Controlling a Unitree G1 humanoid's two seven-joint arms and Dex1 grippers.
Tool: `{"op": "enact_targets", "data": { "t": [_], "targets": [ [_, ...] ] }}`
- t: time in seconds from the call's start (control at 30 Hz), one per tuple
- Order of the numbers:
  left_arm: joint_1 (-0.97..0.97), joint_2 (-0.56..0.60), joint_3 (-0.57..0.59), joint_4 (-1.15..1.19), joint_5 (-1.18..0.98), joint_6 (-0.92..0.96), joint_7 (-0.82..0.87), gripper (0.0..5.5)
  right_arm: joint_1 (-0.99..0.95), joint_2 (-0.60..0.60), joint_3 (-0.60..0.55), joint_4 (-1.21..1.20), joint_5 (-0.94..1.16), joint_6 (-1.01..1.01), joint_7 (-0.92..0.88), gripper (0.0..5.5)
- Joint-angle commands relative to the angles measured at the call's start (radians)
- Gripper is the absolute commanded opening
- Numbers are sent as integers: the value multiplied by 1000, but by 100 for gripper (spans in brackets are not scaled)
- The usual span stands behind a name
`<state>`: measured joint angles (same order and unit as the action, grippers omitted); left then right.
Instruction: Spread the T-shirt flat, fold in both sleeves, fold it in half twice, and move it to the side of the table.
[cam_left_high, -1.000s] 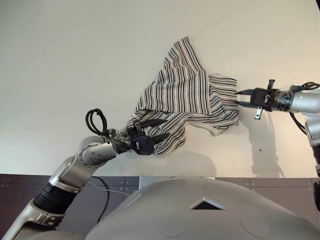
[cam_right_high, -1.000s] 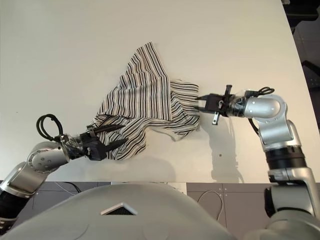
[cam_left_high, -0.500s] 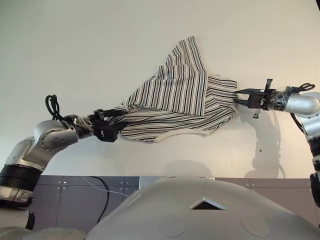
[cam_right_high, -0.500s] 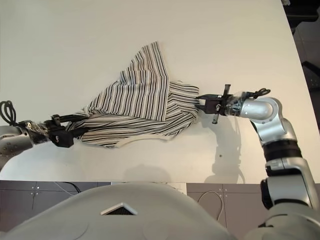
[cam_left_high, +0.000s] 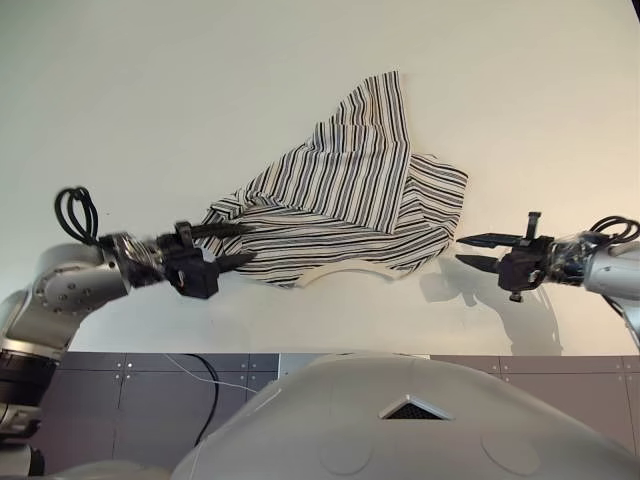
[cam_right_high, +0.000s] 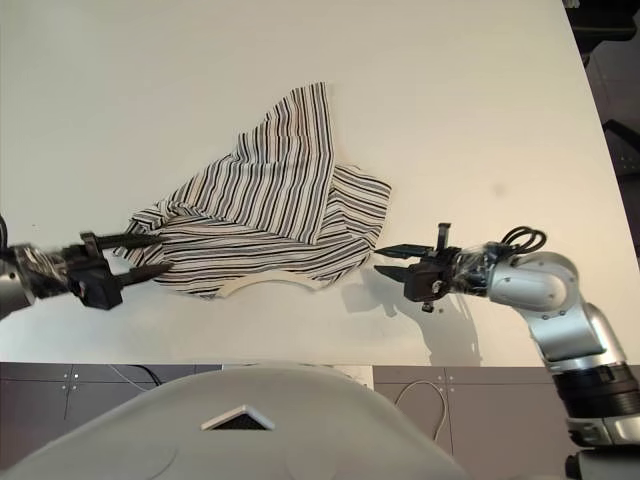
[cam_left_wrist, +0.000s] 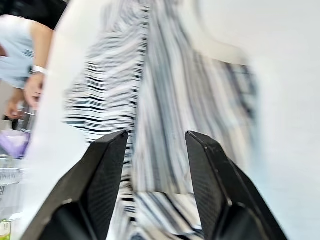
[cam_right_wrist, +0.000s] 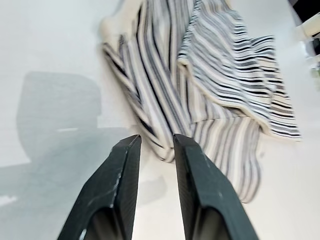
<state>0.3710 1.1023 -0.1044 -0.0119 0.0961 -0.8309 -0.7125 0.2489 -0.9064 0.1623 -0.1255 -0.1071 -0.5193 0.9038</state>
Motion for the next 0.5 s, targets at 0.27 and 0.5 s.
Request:
{"op": "enact_targets", "data": {
  "t": [0.27, 0.5],
  "targets": [
    [-9, -49, 2, 181, 346, -144, 152, 283, -107, 84, 86, 150, -170, -99, -120, 170],
    [-78, -53, -26, 260, 431, -185, 231, 283, -166, 95, 138, 225, -229, -139, -153, 170]
  ]
}}
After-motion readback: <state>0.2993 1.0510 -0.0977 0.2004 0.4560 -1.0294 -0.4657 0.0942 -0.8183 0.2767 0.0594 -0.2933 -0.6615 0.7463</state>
